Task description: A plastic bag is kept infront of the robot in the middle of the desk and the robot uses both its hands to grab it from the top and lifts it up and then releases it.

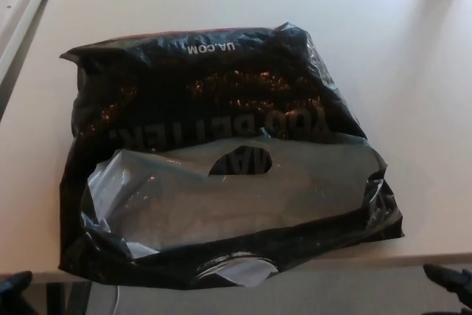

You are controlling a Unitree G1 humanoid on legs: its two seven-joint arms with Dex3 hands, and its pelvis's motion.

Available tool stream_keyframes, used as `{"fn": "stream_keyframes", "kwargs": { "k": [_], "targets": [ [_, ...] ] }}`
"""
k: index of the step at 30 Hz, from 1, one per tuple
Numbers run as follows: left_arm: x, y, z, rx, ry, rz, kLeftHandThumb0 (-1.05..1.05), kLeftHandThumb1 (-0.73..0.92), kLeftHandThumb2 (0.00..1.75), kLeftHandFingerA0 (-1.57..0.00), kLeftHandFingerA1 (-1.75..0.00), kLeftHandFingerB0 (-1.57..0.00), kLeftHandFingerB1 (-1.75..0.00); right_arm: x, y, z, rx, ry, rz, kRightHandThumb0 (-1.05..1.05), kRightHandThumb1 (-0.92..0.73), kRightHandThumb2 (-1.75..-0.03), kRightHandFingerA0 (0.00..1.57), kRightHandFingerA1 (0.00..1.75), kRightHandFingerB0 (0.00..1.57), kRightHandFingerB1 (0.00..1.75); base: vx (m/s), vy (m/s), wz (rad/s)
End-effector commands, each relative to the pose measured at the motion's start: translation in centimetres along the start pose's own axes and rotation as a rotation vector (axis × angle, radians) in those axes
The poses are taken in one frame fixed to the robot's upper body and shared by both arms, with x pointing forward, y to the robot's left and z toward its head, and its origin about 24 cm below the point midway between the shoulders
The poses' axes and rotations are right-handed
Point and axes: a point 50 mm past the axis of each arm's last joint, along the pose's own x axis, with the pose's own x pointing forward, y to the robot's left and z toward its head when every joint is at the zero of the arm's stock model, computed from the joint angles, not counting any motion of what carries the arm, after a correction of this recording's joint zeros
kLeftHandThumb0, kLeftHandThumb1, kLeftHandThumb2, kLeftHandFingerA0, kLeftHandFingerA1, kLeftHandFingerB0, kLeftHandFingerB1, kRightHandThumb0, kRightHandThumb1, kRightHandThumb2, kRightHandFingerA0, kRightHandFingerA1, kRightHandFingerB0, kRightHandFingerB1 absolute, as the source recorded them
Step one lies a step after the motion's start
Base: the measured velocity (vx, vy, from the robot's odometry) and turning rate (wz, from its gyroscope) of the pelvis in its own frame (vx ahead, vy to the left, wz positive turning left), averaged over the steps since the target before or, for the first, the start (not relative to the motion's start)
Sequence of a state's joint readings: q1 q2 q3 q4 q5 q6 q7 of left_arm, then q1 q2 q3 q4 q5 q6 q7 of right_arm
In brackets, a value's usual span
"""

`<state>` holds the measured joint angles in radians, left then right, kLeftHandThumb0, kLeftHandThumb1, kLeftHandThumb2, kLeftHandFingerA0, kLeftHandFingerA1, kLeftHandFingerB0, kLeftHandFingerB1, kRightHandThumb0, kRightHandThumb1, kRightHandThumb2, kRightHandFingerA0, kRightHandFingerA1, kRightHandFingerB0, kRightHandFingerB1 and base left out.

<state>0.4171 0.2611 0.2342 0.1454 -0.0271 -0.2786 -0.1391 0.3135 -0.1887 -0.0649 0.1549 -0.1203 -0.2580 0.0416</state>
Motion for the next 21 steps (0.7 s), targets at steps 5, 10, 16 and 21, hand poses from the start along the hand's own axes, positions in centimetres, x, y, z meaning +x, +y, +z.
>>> {"fn": "stream_keyframes", "kwargs": {
  "k": [5, 10, 16, 21],
  "targets": [
    [-1.9, 2.6, 6.0, 0.017, -0.454, -0.06, -0.72, 0.79, 0.64, -0.78, -0.46, -0.33, -0.32, -1.4, -1.8, 5.2, -0.024, -0.357, -0.129, -0.33, -0.51, -0.57, 0.69, 0.46, 0.3, 0.33, 0.0, 0.0, 0.0],
    [-2.4, 2.0, 5.8, -0.006, -0.488, -0.07, -0.7, 0.76, 0.64, -0.77, -0.44, -0.35, -0.32, -2.1, -2.0, 5.1, -0.034, -0.372, -0.132, -0.37, -0.48, -0.55, 0.66, 0.43, 0.33, 0.33, 0.0, 0.0, 0.0],
    [-3.8, 2.1, 6.4, -0.008, -0.677, 0.096, -0.68, 0.57, 0.91, -0.61, -0.56, -0.33, -0.47, -3.3, -1.8, 5.5, -0.152, -0.492, -0.132, -0.45, -0.47, -0.55, 0.47, 0.37, 0.28, 0.31, 0.0, 0.0, 0.0],
    [-3.6, 3.0, 6.9, 0.023, -0.67, 0.151, -0.62, 0.69, 0.61, -0.59, -0.38, -0.34, -0.32, -3.3, -2.1, 6.1, -0.219, -0.518, -0.157, -0.53, -0.42, -0.67, 0.24, 0.4, 0.16, 0.35, 0.0, 0.0, 0.0]
  ]
}}
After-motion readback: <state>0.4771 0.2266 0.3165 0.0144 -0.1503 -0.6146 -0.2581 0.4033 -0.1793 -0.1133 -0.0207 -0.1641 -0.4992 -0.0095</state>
